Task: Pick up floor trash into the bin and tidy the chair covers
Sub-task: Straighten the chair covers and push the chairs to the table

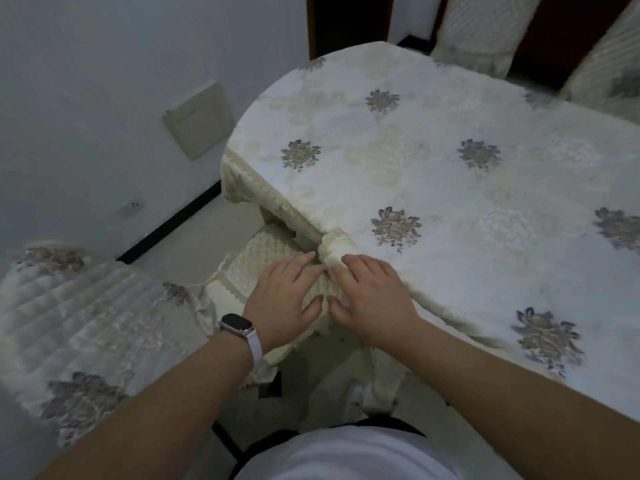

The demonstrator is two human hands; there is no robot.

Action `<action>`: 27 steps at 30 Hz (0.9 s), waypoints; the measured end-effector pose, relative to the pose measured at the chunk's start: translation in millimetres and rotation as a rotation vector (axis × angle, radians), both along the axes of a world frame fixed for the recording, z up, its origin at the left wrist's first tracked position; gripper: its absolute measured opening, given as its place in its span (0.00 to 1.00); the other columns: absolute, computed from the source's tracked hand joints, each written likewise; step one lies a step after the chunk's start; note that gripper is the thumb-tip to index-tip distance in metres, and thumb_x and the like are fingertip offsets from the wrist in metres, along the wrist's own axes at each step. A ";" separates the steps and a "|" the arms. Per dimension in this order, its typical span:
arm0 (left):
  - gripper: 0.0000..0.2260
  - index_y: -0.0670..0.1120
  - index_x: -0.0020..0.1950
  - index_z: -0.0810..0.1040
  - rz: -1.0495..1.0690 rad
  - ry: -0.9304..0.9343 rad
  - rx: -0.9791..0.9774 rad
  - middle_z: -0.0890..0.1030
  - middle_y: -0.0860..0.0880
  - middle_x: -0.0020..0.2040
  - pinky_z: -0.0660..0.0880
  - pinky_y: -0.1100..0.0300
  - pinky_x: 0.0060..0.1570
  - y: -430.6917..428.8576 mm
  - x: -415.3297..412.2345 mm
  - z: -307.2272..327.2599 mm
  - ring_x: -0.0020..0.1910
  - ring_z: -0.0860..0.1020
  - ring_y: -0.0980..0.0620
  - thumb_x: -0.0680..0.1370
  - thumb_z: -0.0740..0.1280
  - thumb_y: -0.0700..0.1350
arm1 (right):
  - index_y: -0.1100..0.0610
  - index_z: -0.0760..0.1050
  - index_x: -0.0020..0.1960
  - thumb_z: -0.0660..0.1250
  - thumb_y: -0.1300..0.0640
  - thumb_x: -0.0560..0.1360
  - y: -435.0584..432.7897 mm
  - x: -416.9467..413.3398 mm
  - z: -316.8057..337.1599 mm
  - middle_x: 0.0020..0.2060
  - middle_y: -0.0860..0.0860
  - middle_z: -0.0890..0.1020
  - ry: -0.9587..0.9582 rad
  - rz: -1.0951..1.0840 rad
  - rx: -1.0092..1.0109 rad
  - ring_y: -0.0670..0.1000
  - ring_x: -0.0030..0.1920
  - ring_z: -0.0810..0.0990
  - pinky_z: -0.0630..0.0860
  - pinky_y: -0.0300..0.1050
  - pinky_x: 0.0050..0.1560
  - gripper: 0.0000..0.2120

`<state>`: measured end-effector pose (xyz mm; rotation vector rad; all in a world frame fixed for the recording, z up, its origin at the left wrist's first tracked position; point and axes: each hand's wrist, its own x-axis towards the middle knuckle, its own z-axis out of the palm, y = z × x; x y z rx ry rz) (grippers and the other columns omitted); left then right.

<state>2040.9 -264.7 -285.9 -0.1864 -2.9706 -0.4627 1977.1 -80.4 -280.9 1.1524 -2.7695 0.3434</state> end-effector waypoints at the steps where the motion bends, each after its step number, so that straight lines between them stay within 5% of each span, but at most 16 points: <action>1: 0.22 0.45 0.66 0.76 -0.024 -0.009 0.001 0.76 0.44 0.67 0.74 0.44 0.61 6.7 -8.7 -0.3 0.64 0.75 0.43 0.75 0.65 0.53 | 0.57 0.78 0.57 0.60 0.44 0.72 6.1 0.7 1.6 0.56 0.56 0.80 -0.009 -0.021 -0.008 0.58 0.56 0.78 0.74 0.53 0.54 0.22; 7: 0.22 0.47 0.66 0.74 -0.249 0.005 0.000 0.76 0.45 0.66 0.74 0.45 0.61 36.6 -40.4 -1.4 0.64 0.74 0.43 0.75 0.66 0.57 | 0.57 0.76 0.55 0.67 0.48 0.67 48.0 5.7 0.8 0.54 0.55 0.79 -0.045 -0.178 -0.007 0.57 0.51 0.79 0.77 0.52 0.46 0.20; 12: 0.25 0.46 0.65 0.76 -0.366 -0.004 0.019 0.77 0.44 0.64 0.73 0.45 0.61 44.2 -52.6 -14.9 0.63 0.75 0.42 0.77 0.64 0.62 | 0.56 0.77 0.57 0.60 0.40 0.71 78.1 18.9 -1.9 0.49 0.53 0.79 -0.081 -0.306 0.052 0.56 0.46 0.79 0.77 0.52 0.41 0.25; 16: 0.27 0.45 0.64 0.78 -0.383 0.007 0.060 0.78 0.44 0.64 0.73 0.42 0.61 46.4 -56.8 -23.5 0.64 0.74 0.40 0.77 0.62 0.64 | 0.56 0.77 0.56 0.63 0.38 0.72 103.4 42.1 -7.8 0.46 0.52 0.79 -0.109 -0.427 0.098 0.55 0.43 0.79 0.76 0.50 0.39 0.24; 27: 0.27 0.49 0.63 0.78 -0.349 -0.024 0.116 0.78 0.46 0.61 0.63 0.32 0.64 58.8 -61.7 -37.0 0.66 0.70 0.39 0.74 0.59 0.66 | 0.56 0.77 0.58 0.64 0.42 0.71 138.5 74.0 -14.7 0.47 0.53 0.80 -0.136 -0.665 0.057 0.57 0.47 0.79 0.75 0.53 0.50 0.23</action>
